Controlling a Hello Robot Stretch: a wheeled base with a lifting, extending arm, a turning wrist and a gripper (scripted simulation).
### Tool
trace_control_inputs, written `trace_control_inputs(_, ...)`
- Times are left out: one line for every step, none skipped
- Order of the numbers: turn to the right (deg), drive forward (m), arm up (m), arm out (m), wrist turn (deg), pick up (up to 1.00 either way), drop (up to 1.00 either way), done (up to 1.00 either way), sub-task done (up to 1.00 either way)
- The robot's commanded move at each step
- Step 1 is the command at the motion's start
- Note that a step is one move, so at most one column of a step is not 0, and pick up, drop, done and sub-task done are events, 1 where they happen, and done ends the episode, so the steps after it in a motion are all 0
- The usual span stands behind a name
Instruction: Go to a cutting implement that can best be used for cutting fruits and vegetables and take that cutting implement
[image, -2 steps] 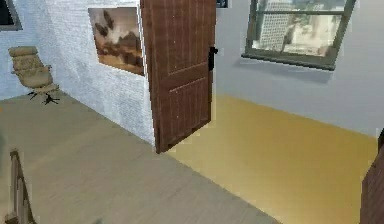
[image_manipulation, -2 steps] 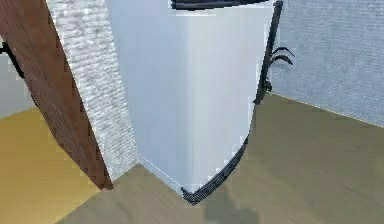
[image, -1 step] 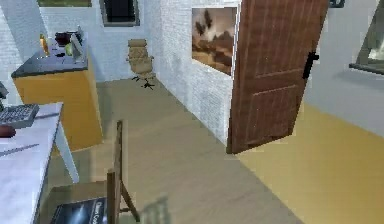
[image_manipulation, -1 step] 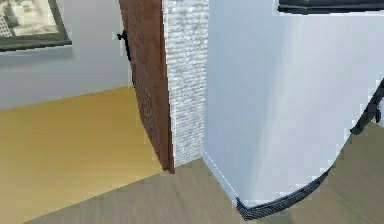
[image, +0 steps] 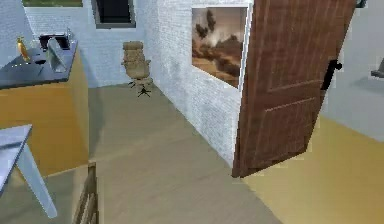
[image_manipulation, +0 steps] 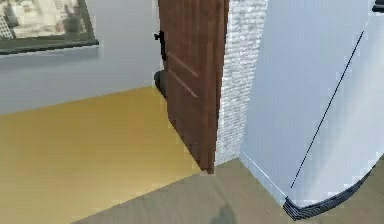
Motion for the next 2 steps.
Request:
trace_control_inputs(-45.0, 0.0, 0.0, 0.0, 0.0, 0.0, 0.0, 0.0, 0.0)
trace_control_inputs(-45.0, 0.0, 0.0, 0.0, 0.0, 0.0, 0.0, 0.0, 0.0)
